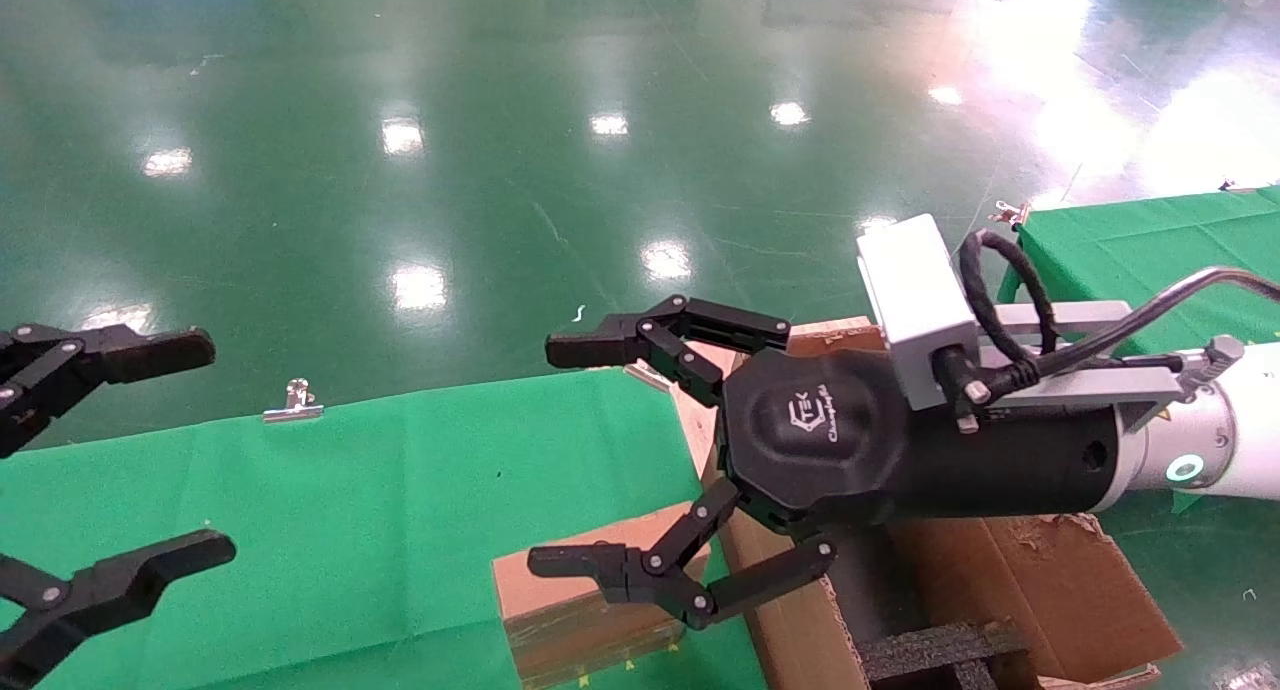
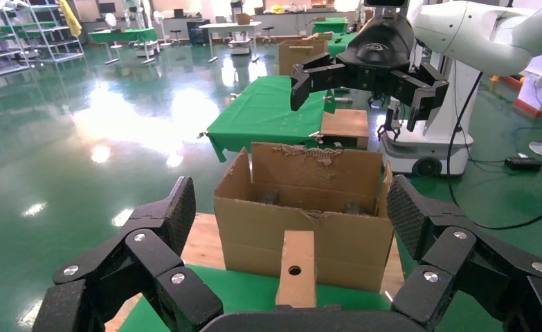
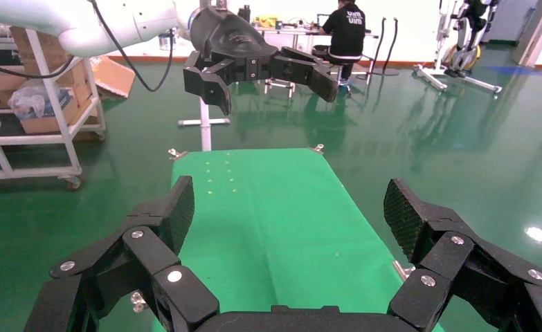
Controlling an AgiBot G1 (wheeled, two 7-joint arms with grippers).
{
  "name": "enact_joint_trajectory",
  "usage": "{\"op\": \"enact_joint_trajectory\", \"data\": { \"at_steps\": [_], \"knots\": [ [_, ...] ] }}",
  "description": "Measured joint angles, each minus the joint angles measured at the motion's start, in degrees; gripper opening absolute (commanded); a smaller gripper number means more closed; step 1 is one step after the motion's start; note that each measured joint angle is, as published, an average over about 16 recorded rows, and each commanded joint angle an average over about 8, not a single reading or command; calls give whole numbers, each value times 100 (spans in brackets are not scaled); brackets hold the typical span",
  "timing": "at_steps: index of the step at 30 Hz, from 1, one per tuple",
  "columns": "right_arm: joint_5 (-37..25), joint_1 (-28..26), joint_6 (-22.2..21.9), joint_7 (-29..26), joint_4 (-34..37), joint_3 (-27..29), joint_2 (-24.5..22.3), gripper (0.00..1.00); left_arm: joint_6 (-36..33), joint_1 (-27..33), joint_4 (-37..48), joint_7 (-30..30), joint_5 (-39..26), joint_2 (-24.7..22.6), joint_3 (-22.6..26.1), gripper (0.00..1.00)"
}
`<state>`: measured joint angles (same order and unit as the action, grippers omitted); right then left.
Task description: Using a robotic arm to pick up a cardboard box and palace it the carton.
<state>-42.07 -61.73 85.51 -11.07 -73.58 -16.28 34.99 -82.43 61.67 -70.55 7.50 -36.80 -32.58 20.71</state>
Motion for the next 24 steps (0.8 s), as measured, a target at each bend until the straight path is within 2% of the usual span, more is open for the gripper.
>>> {"op": "enact_joint_trajectory", "data": {
  "at_steps": [13,14,15,21,22,24],
  "knots": [
    [0,0,0,0,0,0,0,100,0,0,0,0,0,0,0,100],
    [0,0,0,0,0,0,0,100,0,0,0,0,0,0,0,94],
    [0,0,0,0,0,0,0,100,0,0,0,0,0,0,0,84],
    [0,0,0,0,0,0,0,100,0,0,0,0,0,0,0,9],
    [1,1,1,2,0,2,0,100,0,0,0,0,0,0,0,2],
    [1,1,1,2,0,2,0,100,0,0,0,0,0,0,0,0]
  ]
}}
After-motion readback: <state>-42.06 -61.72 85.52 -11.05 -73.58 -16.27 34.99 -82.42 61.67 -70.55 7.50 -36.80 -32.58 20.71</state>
